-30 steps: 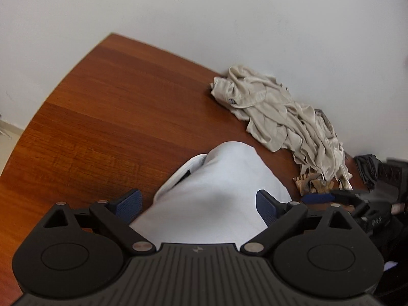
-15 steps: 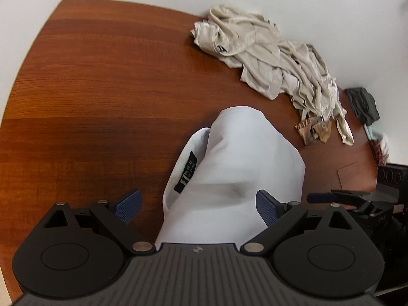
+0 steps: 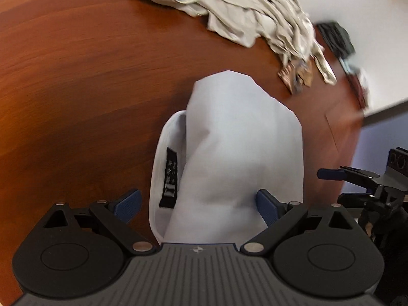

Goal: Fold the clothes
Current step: 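Lift the folded shirt with both grippers and carry it toward the clothes stack, then lower the folded shirt onto the grey clothes stack with both grippers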

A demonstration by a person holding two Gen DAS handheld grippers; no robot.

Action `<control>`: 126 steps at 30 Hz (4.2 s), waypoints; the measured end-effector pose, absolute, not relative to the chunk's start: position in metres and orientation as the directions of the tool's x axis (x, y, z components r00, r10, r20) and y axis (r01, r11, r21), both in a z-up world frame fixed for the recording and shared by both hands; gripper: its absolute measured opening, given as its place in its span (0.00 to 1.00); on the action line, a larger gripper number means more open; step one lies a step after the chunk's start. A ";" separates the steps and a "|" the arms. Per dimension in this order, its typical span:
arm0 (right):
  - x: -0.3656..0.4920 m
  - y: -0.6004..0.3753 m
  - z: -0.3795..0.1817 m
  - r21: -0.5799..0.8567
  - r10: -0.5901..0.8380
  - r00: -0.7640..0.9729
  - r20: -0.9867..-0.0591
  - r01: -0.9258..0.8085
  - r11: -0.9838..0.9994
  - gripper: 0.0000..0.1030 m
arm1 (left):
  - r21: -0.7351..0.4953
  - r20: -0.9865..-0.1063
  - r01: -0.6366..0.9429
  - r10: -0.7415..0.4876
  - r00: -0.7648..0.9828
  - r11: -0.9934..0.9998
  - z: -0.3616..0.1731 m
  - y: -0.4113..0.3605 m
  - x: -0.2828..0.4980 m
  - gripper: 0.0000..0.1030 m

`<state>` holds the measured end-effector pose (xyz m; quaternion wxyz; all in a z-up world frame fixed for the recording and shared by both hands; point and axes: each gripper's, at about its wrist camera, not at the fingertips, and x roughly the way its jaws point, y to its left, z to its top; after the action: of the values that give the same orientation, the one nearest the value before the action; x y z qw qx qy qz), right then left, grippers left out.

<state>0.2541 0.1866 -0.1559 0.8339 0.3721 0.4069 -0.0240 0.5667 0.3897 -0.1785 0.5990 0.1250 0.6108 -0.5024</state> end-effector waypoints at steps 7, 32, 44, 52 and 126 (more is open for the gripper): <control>0.241 0.205 -0.166 0.631 0.172 0.703 -0.690 0.469 0.618 0.95 | -0.545 -0.813 0.760 -0.448 -0.373 0.356 -0.193 0.383 0.586 0.98; 0.252 0.239 -0.208 0.785 0.159 0.786 -0.598 0.533 0.317 0.90 | -0.778 -0.592 0.589 -0.567 -0.573 0.218 -0.223 0.383 0.582 0.99; 0.246 0.243 -0.185 0.757 0.093 0.780 -0.619 0.561 0.336 0.77 | -0.744 -0.611 0.644 -0.569 -0.550 0.177 -0.201 0.382 0.537 0.86; 0.201 0.241 -0.146 0.758 -0.002 0.801 -0.598 0.566 0.324 0.79 | -0.698 -0.616 0.712 -0.576 -0.538 0.082 -0.156 0.364 0.486 0.86; -0.380 -0.513 -0.048 0.713 -0.348 0.770 -0.536 0.633 0.303 0.80 | -0.691 -0.541 0.716 -0.585 -0.604 -0.100 -0.131 -0.495 -0.086 0.87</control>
<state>-0.3804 -0.5131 -0.0480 0.7946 0.5034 0.1416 -0.3084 -0.0863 -0.4955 -0.1314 0.4402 0.0644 0.5061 -0.7389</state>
